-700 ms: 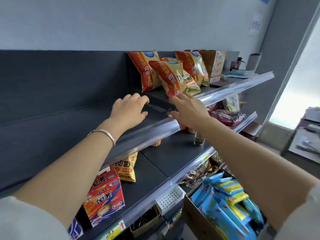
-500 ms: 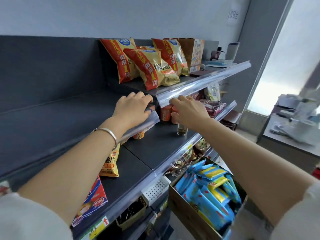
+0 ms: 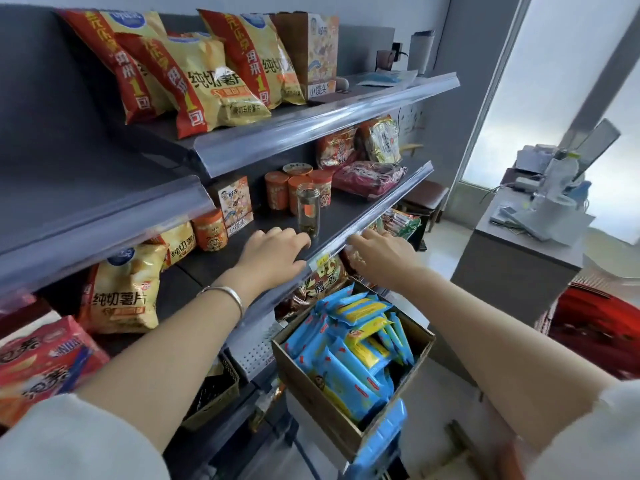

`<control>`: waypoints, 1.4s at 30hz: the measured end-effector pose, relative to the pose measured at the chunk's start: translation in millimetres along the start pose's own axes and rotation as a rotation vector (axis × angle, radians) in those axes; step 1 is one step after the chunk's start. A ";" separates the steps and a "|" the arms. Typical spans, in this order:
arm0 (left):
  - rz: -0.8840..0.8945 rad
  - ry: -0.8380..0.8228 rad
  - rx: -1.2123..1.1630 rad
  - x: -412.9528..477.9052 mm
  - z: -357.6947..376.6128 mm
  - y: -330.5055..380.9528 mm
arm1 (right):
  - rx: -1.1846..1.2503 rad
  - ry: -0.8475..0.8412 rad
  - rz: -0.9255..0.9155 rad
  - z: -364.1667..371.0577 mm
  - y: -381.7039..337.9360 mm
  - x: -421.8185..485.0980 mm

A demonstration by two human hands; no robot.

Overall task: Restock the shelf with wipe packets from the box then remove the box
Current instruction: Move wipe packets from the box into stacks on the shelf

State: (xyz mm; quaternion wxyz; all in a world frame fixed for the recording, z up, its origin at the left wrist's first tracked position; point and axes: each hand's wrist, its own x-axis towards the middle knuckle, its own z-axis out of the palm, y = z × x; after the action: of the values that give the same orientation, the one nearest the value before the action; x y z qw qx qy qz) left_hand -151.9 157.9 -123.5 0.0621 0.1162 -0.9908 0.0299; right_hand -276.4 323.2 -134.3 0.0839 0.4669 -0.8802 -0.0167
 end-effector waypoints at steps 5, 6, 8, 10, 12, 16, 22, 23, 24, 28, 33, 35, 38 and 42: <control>-0.006 -0.116 -0.010 3.3 37.2 30.3 | 0.053 -0.096 0.007 45.5 19.6 -19.0; -0.004 -0.134 -0.013 3.7 43.3 35.2 | 0.058 -0.116 0.005 53.2 21.8 -22.4; 0.001 -0.170 -0.020 4.8 54.6 44.4 | 0.074 -0.152 0.000 66.9 25.2 -28.5; 0.010 -0.200 -0.039 5.8 64.8 52.9 | 0.083 -0.183 -0.007 79.2 26.8 -34.9; 0.037 -0.240 -0.073 4.9 74.8 61.0 | 0.094 -0.231 -0.003 91.8 26.9 -41.5; 0.109 -0.339 -0.099 -1.7 99.5 75.8 | 0.140 -0.335 0.049 116.7 22.9 -55.3; 0.176 -0.460 -0.109 -9.7 134.9 83.9 | 0.211 -0.470 0.122 151.0 15.9 -74.5; 0.196 -0.474 -0.105 -10.8 140.6 84.8 | 0.223 -0.486 0.137 155.0 15.0 -76.9; 0.216 -0.489 -0.097 -11.9 146.4 85.8 | 0.232 -0.499 0.152 158.3 13.6 -79.1; 0.258 -0.532 -0.076 -16.6 168.9 87.6 | 0.230 -0.522 0.183 172.5 5.1 -84.7; 0.317 -0.481 0.066 -27.3 188.5 85.6 | 0.255 -0.519 0.199 183.4 -6.8 -85.8; 0.318 -0.466 0.089 -33.3 194.9 81.0 | 0.234 -0.510 0.173 185.2 -11.9 -86.3; 0.309 -0.451 0.071 -41.3 199.1 72.2 | 0.183 -0.489 0.165 188.8 -21.0 -86.8; 0.298 -0.395 0.058 -43.6 194.1 60.7 | 0.198 -0.482 0.195 188.5 -28.6 -84.4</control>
State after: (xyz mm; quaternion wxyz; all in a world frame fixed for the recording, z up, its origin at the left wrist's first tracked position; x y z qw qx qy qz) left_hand -146.5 212.4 -324.2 -0.1412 -0.0258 -0.9887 0.0439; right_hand -237.3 367.4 -334.3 -0.1726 0.3687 -0.9128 -0.0329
